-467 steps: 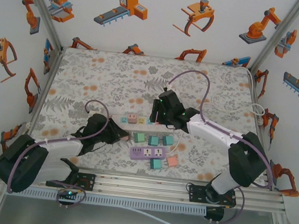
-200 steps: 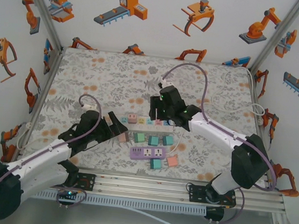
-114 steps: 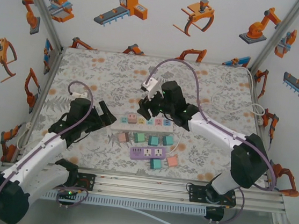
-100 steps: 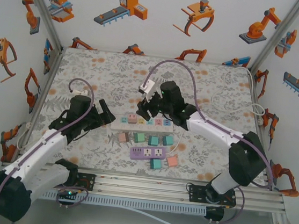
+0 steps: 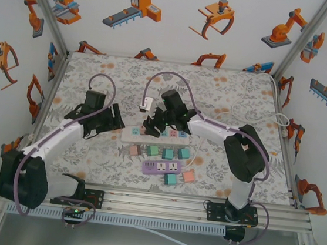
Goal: Pull the plug off the socket
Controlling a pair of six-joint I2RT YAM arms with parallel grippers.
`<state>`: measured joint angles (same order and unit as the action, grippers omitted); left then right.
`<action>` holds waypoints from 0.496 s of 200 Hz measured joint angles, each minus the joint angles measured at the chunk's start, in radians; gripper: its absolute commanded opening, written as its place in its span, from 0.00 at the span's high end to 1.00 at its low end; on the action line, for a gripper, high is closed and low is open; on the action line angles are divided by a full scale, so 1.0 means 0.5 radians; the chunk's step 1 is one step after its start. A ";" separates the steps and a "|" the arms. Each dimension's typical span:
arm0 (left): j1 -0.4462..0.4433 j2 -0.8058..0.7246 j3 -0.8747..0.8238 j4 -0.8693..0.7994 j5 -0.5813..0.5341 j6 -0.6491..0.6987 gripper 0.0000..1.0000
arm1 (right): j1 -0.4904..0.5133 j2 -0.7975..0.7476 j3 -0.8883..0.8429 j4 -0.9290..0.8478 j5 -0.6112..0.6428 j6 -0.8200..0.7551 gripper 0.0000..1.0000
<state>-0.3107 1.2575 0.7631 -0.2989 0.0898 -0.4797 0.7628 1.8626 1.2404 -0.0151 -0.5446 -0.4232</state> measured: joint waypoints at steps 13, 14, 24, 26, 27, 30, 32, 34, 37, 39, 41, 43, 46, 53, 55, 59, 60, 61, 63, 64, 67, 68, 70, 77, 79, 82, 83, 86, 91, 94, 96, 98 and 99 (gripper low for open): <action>0.001 0.098 0.040 0.033 0.050 0.018 0.40 | 0.000 0.034 0.017 -0.001 -0.027 -0.006 0.46; 0.001 0.109 0.043 0.037 0.056 0.019 0.40 | 0.000 0.036 0.018 -0.001 -0.028 -0.008 0.47; 0.001 0.182 0.072 0.062 0.092 0.032 0.40 | 0.000 0.063 0.030 -0.003 -0.041 -0.011 0.49; 0.001 0.195 0.077 0.067 0.096 0.034 0.40 | 0.000 0.069 0.033 -0.004 -0.043 -0.012 0.49; 0.001 0.207 0.081 0.069 0.102 0.037 0.40 | 0.000 0.070 0.034 -0.005 -0.044 -0.013 0.49; 0.001 0.222 0.088 0.074 0.111 0.038 0.41 | 0.000 0.079 0.036 -0.007 -0.047 -0.013 0.50; 0.001 0.240 0.094 0.081 0.118 0.040 0.40 | 0.000 0.082 0.037 -0.008 -0.049 -0.014 0.50; 0.001 0.258 0.099 0.086 0.126 0.043 0.40 | 0.000 0.087 0.037 -0.008 -0.051 -0.016 0.50; 0.002 0.272 0.106 0.091 0.133 0.044 0.41 | 0.000 0.092 0.038 -0.008 -0.055 -0.016 0.51; 0.002 0.289 0.111 0.096 0.140 0.045 0.41 | 0.000 0.097 0.039 -0.009 -0.057 -0.017 0.51; 0.002 0.307 0.117 0.100 0.146 0.047 0.41 | 0.000 0.100 0.040 -0.011 -0.060 -0.018 0.52; 0.002 0.317 0.121 0.103 0.151 0.048 0.41 | 0.000 0.103 0.040 -0.012 -0.063 -0.018 0.52; 0.003 0.339 0.128 0.111 0.162 0.050 0.41 | 0.000 0.110 0.042 -0.016 -0.066 -0.018 0.52; 0.005 0.385 0.144 0.124 0.185 0.054 0.41 | 0.000 0.121 0.047 -0.027 -0.076 -0.022 0.53; 0.005 0.399 0.149 0.127 0.192 0.055 0.41 | 0.000 0.124 0.050 -0.031 -0.080 -0.024 0.53; 0.006 0.423 0.156 0.135 0.204 0.060 0.41 | 0.000 0.130 0.053 -0.037 -0.085 -0.024 0.53; 0.006 0.433 0.159 0.137 0.208 0.061 0.41 | 0.000 0.130 0.053 -0.038 -0.085 -0.025 0.53; 0.006 0.436 0.160 0.139 0.211 0.062 0.41 | 0.000 0.132 0.054 -0.039 -0.086 -0.025 0.53; 0.006 0.448 0.165 0.141 0.217 0.064 0.41 | 0.000 0.134 0.056 -0.043 -0.087 -0.025 0.53; 0.006 0.452 0.166 0.143 0.220 0.065 0.41 | 0.000 0.135 0.057 -0.044 -0.087 -0.025 0.53; 0.006 0.469 0.170 0.148 0.228 0.068 0.41 | 0.000 0.137 0.060 -0.049 -0.089 -0.026 0.53; 0.006 0.473 0.171 0.149 0.230 0.069 0.41 | 0.000 0.137 0.060 -0.050 -0.089 -0.026 0.53; 0.006 0.483 0.174 0.150 0.234 0.070 0.41 | 0.000 0.140 0.062 -0.052 -0.092 -0.025 0.53; 0.007 0.510 0.179 0.159 0.248 0.079 0.41 | 0.000 0.142 0.064 -0.052 -0.097 -0.026 0.54; 0.008 0.515 0.179 0.159 0.251 0.081 0.41 | 0.000 0.143 0.065 -0.052 -0.098 -0.026 0.54; 0.008 0.526 0.180 0.163 0.258 0.084 0.41 | 0.000 0.143 0.066 -0.052 -0.101 -0.026 0.54; 0.008 0.529 0.180 0.163 0.262 0.084 0.41 | 0.000 0.143 0.066 -0.052 -0.101 -0.027 0.54; 0.008 0.539 0.181 0.165 0.269 0.089 0.41 | 0.000 0.143 0.066 -0.052 -0.101 -0.027 0.55; 0.008 0.550 0.182 0.166 0.276 0.092 0.41 | 0.000 0.143 0.067 -0.053 -0.103 -0.027 0.55; 0.008 0.558 0.182 0.166 0.281 0.095 0.41 | 0.000 0.143 0.069 -0.053 -0.107 -0.030 0.55; 0.008 0.562 0.182 0.167 0.282 0.098 0.42 | 0.000 0.144 0.069 -0.053 -0.109 -0.031 0.56; 0.008 0.567 0.182 0.167 0.285 0.098 0.42 | 0.000 0.144 0.071 -0.053 -0.110 -0.030 0.56; 0.008 0.569 0.182 0.167 0.287 0.098 0.42 | 0.000 0.145 0.072 -0.053 -0.111 -0.031 0.56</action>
<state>-0.3069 1.5421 0.8539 -0.2153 0.2333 -0.4305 0.7628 1.9350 1.2762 -0.0414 -0.6003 -0.4385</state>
